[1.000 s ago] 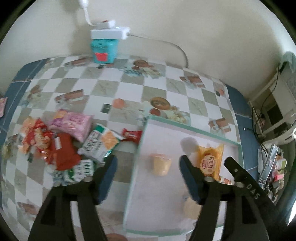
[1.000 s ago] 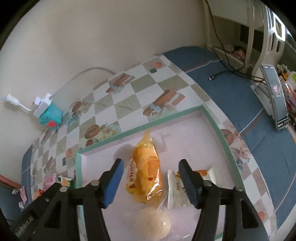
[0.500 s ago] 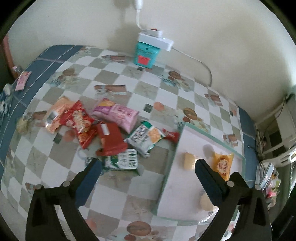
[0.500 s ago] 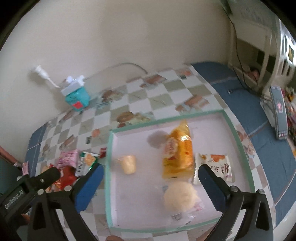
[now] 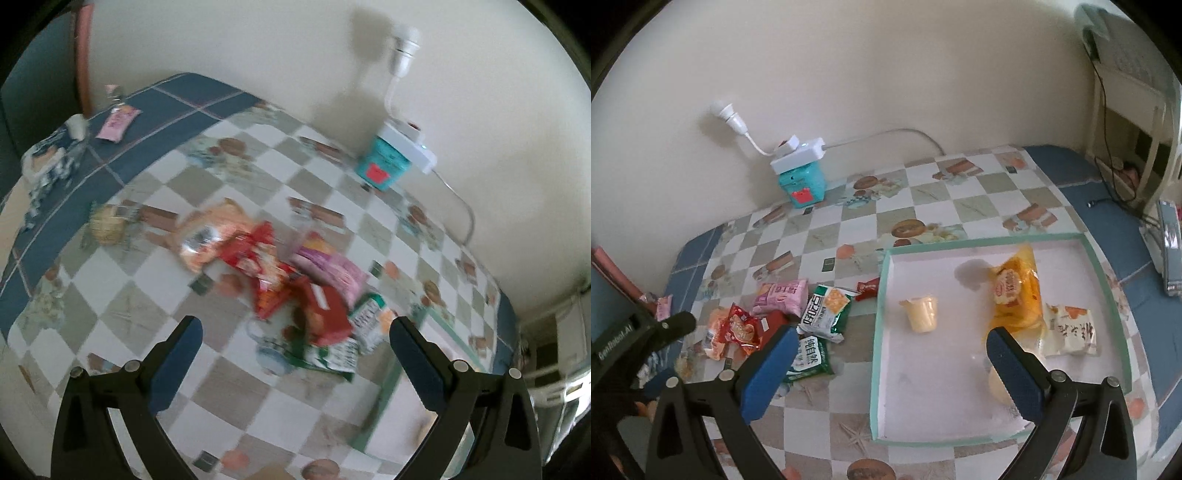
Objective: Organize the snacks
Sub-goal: 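Move the left tool to the green-edged cracker packet while the right tool approaches the red box package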
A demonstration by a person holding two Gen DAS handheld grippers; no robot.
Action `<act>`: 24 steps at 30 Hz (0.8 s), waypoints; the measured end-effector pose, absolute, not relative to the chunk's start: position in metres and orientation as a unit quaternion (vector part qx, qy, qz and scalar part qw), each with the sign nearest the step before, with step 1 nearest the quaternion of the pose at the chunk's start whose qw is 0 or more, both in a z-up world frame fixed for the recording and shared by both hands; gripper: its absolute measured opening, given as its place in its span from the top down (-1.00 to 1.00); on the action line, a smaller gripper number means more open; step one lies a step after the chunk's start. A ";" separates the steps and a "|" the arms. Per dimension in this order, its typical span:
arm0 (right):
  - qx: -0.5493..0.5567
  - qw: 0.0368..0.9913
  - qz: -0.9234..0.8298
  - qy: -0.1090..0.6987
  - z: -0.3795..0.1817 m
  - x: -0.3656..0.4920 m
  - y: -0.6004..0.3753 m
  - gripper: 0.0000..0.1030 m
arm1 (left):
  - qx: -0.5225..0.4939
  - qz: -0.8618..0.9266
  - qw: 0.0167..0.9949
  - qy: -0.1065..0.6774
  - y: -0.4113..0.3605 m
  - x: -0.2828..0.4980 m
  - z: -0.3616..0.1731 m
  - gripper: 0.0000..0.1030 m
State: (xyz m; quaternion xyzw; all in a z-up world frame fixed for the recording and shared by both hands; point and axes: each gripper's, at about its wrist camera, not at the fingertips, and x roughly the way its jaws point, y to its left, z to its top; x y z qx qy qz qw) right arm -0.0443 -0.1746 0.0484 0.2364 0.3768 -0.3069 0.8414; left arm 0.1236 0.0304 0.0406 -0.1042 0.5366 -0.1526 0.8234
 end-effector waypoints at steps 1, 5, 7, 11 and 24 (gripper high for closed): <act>0.225 0.841 -0.313 0.379 0.048 -0.041 -0.171 -1.00 | -0.106 -0.146 0.824 0.537 0.035 0.127 0.040 -0.96; 0.205 0.837 -0.315 0.398 0.044 -0.027 -0.162 -1.00 | -0.113 -0.122 0.827 0.537 0.053 0.139 0.035 -0.96; 0.212 0.839 -0.298 0.403 0.039 -0.020 -0.159 -1.00 | -0.115 -0.110 0.827 0.538 0.062 0.144 0.033 -0.97; 0.225 0.838 -0.277 0.412 0.027 -0.008 -0.154 -1.00 | -0.110 -0.080 0.827 0.545 0.081 0.156 0.027 -0.97; 0.268 0.823 -0.233 0.444 -0.009 0.032 -0.149 -1.00 | -0.110 -0.006 0.811 0.574 0.128 0.190 -0.001 -0.97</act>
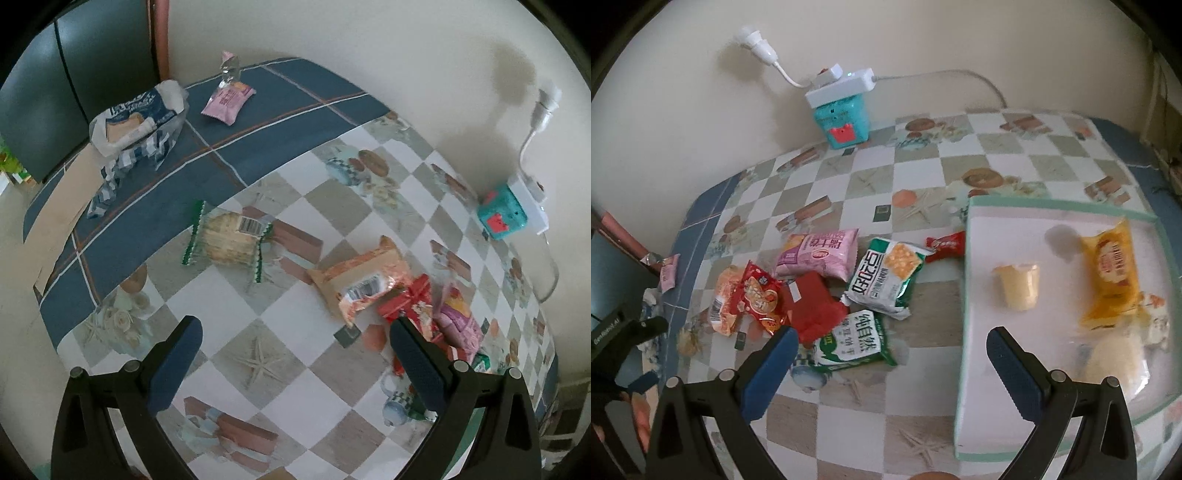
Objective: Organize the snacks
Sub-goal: 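Move the left tool to the green-edged cracker packet while the right tool approaches the red box package, then grasp the cracker packet with the left tool while the right tool grasps the red package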
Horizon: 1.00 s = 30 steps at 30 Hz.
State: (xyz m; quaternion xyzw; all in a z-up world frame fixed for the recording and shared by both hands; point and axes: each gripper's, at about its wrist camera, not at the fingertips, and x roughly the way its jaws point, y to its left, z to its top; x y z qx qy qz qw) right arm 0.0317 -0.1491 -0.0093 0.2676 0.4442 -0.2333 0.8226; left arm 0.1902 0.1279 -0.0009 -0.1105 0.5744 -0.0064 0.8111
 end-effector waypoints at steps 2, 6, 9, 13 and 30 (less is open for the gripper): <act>0.275 0.820 -0.235 0.443 -0.012 0.036 -0.149 -1.00 | -0.106 -0.003 0.809 0.578 0.130 0.195 -0.004 -0.97; 0.291 0.814 -0.236 0.444 -0.018 0.043 -0.150 -1.00 | -0.099 0.015 0.806 0.583 0.142 0.205 -0.010 -0.97; 0.292 0.812 -0.236 0.447 -0.020 0.051 -0.146 -1.00 | -0.106 0.029 0.802 0.587 0.157 0.214 -0.016 -0.97; 0.272 0.821 -0.218 0.451 -0.018 0.067 -0.131 -1.00 | -0.123 0.047 0.796 0.591 0.178 0.222 -0.022 -0.97; 0.205 0.837 -0.203 0.465 -0.028 0.108 -0.098 -1.00 | -0.129 0.062 0.776 0.614 0.208 0.256 -0.060 -0.97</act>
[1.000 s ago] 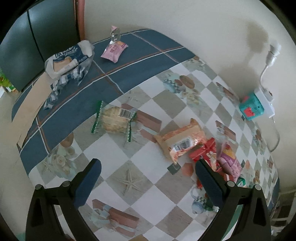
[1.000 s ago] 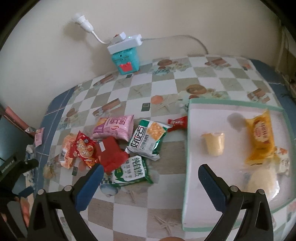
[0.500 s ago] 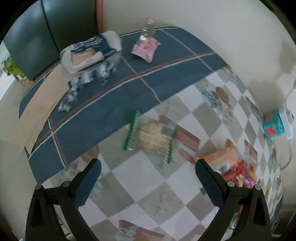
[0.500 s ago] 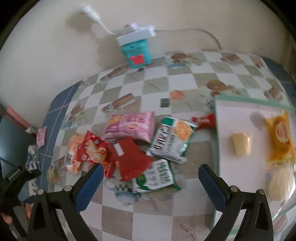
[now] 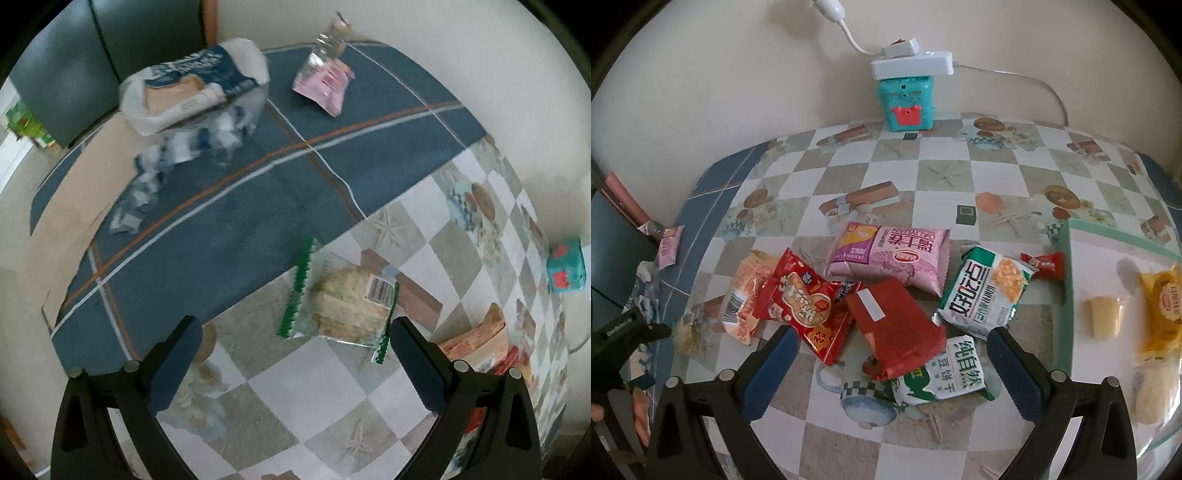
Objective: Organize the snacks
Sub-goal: 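Grasp the cracker packet with the left tool while the right tool grasps the red package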
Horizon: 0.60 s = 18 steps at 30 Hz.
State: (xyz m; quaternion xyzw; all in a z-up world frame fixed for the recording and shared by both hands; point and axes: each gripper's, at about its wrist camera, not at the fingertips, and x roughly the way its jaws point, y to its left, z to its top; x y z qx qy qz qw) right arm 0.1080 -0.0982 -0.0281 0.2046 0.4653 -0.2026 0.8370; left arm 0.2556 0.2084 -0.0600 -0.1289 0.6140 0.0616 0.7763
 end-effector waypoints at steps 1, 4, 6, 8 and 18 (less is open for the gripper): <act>0.203 0.837 -0.203 0.466 -0.029 0.109 -0.098 -1.00 | -0.126 0.057 0.776 0.616 0.206 0.258 -0.062 -0.97; 0.196 0.838 -0.203 0.467 -0.031 0.114 -0.098 -1.00 | -0.119 0.045 0.775 0.619 0.198 0.265 -0.068 -0.97; 0.196 0.836 -0.205 0.469 -0.034 0.116 -0.100 -1.00 | -0.110 0.040 0.779 0.616 0.192 0.269 -0.070 -0.97; 0.199 0.834 -0.207 0.471 -0.037 0.118 -0.103 -1.00 | -0.100 0.036 0.778 0.619 0.187 0.273 -0.075 -0.97; 0.179 0.828 -0.216 0.486 -0.055 0.128 -0.103 -0.98 | -0.076 0.035 0.771 0.631 0.180 0.288 -0.095 -0.97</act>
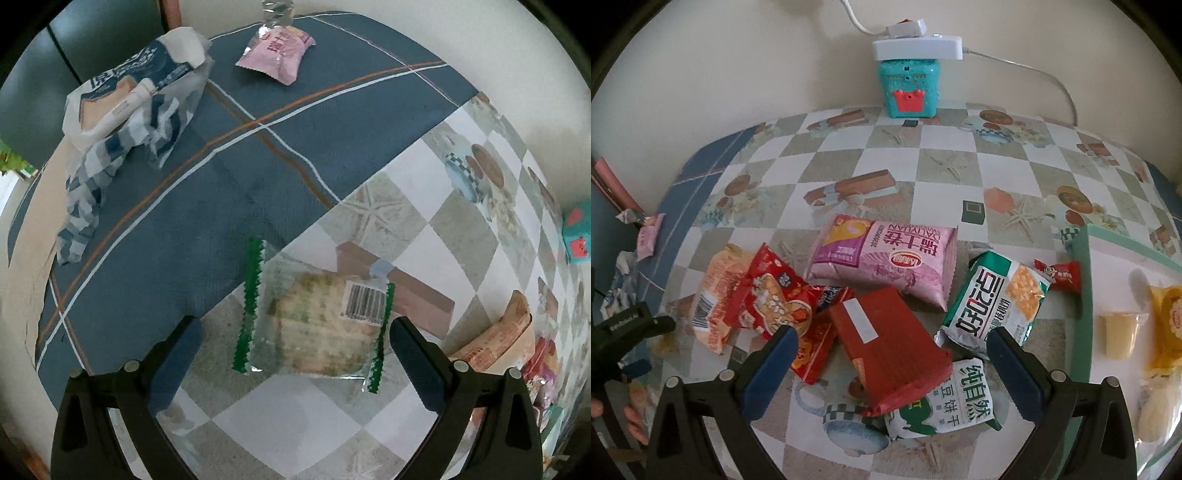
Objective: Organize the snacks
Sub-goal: 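Grasp the cracker packet with the left tool while the right tool grasps the red package, then carry the cracker packet and red package over the white tray and open both tools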
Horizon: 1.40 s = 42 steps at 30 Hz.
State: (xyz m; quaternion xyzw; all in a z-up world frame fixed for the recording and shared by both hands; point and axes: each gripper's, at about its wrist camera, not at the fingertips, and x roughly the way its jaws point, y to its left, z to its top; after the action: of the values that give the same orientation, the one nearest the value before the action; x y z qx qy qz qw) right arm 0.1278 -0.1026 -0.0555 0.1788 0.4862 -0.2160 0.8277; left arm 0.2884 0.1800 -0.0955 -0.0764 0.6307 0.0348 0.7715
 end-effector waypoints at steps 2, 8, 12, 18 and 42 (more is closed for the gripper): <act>0.175 0.826 -0.219 0.488 -0.058 0.128 -0.103 -0.87 | -0.068 0.036 0.772 0.631 0.177 0.290 -0.097 -0.96; 0.161 0.828 -0.221 0.490 -0.056 0.128 -0.103 -0.35 | -0.046 0.046 0.774 0.630 0.161 0.284 -0.098 -0.76; 0.154 0.827 -0.215 0.496 -0.057 0.128 -0.101 -0.09 | -0.039 0.044 0.780 0.623 0.151 0.282 -0.095 -0.36; 0.172 0.824 -0.213 0.496 -0.055 0.125 -0.106 0.10 | -0.038 0.037 0.780 0.623 0.146 0.281 -0.087 -0.15; 0.241 0.820 -0.225 0.467 -0.004 0.067 -0.135 0.18 | -0.063 -0.006 0.807 0.587 0.127 0.218 -0.007 -0.13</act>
State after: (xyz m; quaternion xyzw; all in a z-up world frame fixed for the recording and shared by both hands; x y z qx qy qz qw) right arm 0.0672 -0.1347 -0.0036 0.2408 0.4675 -0.2252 0.8202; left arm 0.2184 0.1270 -0.0074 -0.0633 0.5873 -0.0061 0.8068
